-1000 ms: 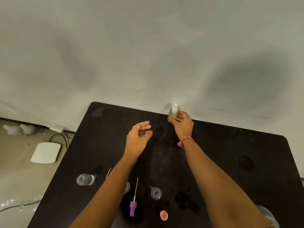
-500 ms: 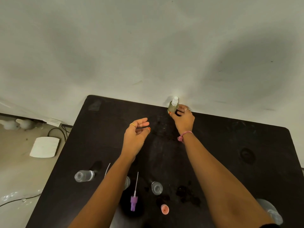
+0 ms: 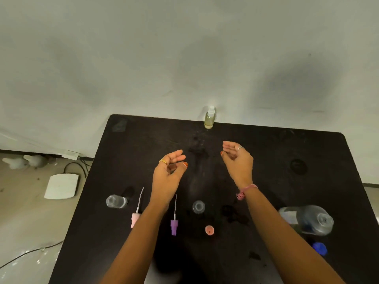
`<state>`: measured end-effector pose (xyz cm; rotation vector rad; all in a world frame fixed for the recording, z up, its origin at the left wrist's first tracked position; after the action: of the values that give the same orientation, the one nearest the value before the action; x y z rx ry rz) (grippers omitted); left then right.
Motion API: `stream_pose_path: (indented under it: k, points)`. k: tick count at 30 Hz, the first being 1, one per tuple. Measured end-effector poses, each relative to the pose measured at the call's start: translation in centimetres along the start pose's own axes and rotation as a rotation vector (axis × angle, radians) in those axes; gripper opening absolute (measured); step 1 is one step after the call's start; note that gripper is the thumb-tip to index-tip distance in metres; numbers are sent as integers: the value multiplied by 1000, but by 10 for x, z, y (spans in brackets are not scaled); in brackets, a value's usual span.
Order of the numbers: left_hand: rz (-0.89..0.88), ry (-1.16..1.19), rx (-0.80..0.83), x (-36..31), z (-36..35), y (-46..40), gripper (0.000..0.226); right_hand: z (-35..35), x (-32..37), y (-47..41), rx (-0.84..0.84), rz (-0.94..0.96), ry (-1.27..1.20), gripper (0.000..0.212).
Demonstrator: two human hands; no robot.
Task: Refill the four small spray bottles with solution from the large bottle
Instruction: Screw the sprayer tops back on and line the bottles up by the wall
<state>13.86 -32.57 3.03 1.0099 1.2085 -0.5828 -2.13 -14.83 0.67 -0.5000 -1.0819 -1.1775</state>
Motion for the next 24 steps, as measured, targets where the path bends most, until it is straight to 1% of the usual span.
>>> stream_pose_path:
  k: [7, 13, 17, 20, 24]
  points:
    - [-13, -4, 25, 9, -3, 44, 34, 2, -5, 76, 93, 70, 71, 28]
    - [-6, -32, 18, 25, -3, 72, 37, -3, -29, 122, 146, 49, 74, 30]
    - [12, -57, 19, 36, -5, 88, 39, -10, -53, 146, 221, 11, 102, 34]
    - [50, -98, 30, 47, -8, 95, 41, -20, -72, 159, 318, -46, 160, 38]
    - [61, -136, 43, 56, -11, 99, 42, -42, -87, 171, 547, -95, 275, 51]
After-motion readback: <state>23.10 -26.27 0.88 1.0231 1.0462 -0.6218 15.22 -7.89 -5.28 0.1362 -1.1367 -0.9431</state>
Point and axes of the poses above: each hand's wrist, its own y-axis away from the middle knuckle, its own z-axis out of the back of the hand, x = y × z, the point moved 8 cm from there along -y, towards the middle knuckle, and after that the axes turned 10 degrees about x, right-handed, at the moved point
